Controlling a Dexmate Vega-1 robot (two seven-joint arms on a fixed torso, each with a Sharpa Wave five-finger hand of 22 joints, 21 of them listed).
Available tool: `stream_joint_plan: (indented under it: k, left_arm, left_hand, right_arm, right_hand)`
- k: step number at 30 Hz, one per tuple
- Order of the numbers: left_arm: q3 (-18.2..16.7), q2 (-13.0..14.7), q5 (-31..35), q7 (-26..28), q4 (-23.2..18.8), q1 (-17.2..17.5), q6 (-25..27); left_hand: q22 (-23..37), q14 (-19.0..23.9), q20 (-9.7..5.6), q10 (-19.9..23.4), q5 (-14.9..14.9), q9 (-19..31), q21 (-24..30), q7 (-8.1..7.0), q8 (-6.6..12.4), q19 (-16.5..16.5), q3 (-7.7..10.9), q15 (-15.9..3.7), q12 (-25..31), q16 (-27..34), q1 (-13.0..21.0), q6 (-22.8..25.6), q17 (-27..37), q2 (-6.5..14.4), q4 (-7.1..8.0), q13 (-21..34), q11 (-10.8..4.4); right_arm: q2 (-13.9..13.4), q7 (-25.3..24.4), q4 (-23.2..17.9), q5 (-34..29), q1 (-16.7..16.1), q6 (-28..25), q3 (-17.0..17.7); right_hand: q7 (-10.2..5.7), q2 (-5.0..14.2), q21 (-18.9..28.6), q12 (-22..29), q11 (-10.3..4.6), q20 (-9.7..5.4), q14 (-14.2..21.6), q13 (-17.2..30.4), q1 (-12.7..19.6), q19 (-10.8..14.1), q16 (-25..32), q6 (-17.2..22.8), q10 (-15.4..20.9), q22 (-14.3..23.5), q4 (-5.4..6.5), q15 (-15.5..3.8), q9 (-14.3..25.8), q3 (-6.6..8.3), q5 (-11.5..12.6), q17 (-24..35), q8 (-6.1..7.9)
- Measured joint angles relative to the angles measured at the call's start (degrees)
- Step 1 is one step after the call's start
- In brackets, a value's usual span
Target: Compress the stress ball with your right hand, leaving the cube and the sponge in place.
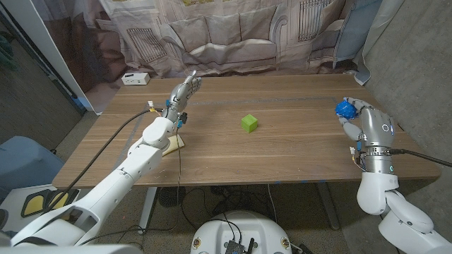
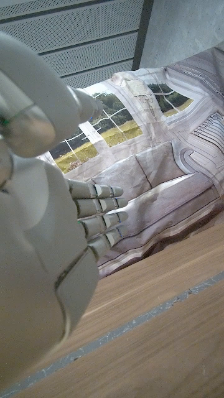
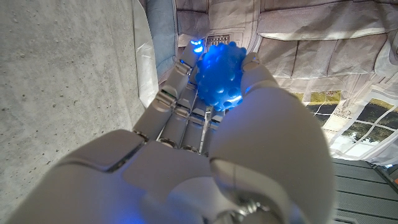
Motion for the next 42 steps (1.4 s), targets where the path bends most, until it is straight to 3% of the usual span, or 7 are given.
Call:
stream_joint_plan:
  k: [5,10,29,33,38,42]
  left_arm:
    - [0.14,0.04,0.01,-0.39,-0.02,-0.41,0.52]
    - [0.28,-0.09,-0.03,-0.67,0.46,-0.76,0.56]
    - [0.73,-1.33,-0.36,-1.28,3.46,-2.0,-0.33]
    - [0.92,-1.52,-0.36,-1.28,4.03,-2.37,-0.33]
    - [1.16,-1.75,-0.39,-1.77,4.66,-2.81,-0.47]
    - [1.29,-1.89,-0.42,-1.77,5.0,-3.05,-0.47]
  left_hand:
    - [0.0,0.0,0.0,0.0,0.0,0.0,0.0,0.0,0.0,0.0,0.18,0.0,0.0,0.0,0.0,0.0,0.0,0.0,-0.18,0.0,0.0]
    - [0.0,0.0,0.3,0.0,0.0,0.0,0.0,0.0,0.0,-0.31,0.24,0.0,0.0,0.0,0.0,0.0,0.0,0.0,-0.24,0.0,0.0]
    - [0.0,-0.01,0.3,0.0,0.0,0.0,0.0,-0.21,0.0,-0.3,0.24,-0.01,0.0,0.0,0.0,0.21,0.0,0.0,-0.23,0.0,0.0]
    - [0.0,-0.01,0.3,0.0,0.0,0.0,0.0,-0.21,-0.02,-0.3,0.24,-0.01,0.0,0.0,0.0,0.21,0.0,0.0,-0.23,0.0,0.0]
    - [0.0,-0.01,0.3,0.0,0.0,0.0,0.0,-0.2,-0.02,-0.3,0.24,-0.01,0.0,0.0,0.0,0.2,0.0,0.0,-0.23,0.0,0.0]
    - [0.0,-0.01,0.3,0.0,0.0,0.0,0.0,-0.2,-0.01,-0.3,0.24,-0.01,0.0,0.0,0.0,0.2,0.0,0.0,-0.23,0.0,0.0]
  right_arm:
    - [-0.29,0.28,-0.75,0.09,-0.71,-0.35,0.25]
    - [-0.48,0.99,-1.25,0.2,-0.94,-0.83,0.39]
    - [-0.69,1.59,-1.65,0.28,-0.59,-1.31,0.62]
    - [-0.69,1.39,-1.65,0.28,-0.59,-1.32,0.62]
    - [-0.5,0.55,-1.06,0.23,-0.26,-1.18,0.39]
    - [-0.37,0.02,-0.68,0.16,-0.11,-1.08,0.19]
  right_hand:
    - [0.4,-1.13,-1.12,-0.08,0.01,0.51,-1.63,0.0,-1.43,-1.51,-0.78,-2.15,-2.05,0.0,0.22,0.39,0.01,-0.72,-0.21,0.01,0.0]
    - [1.09,-1.37,-1.82,-0.22,1.03,0.51,-3.44,0.0,-1.94,-2.75,-1.28,-4.56,-3.87,-0.28,0.15,0.81,0.02,-1.07,-0.21,0.01,-0.22]
    - [1.56,-1.34,-2.66,-0.11,1.22,0.82,-3.84,0.08,-2.82,-3.05,-1.66,-5.04,-4.68,-0.28,0.13,1.01,0.02,-1.51,-0.21,0.03,0.03]
    - [1.55,-1.14,-2.88,0.24,1.2,0.6,-3.84,0.08,-2.61,-2.83,-1.25,-5.03,-4.65,-0.28,-0.42,1.01,0.02,-0.95,-0.16,0.15,0.36]
    - [0.26,0.57,-2.88,0.9,-0.35,-0.42,-2.25,0.21,0.2,-1.38,-0.03,-3.72,-3.1,-0.1,-1.81,0.7,0.02,0.35,0.03,0.63,0.91]
    - [0.01,1.27,-2.88,0.9,-0.73,-0.63,-1.51,0.24,0.92,-0.75,0.29,-3.47,-2.72,-0.1,-1.97,0.54,0.02,0.5,0.0,0.96,1.31]
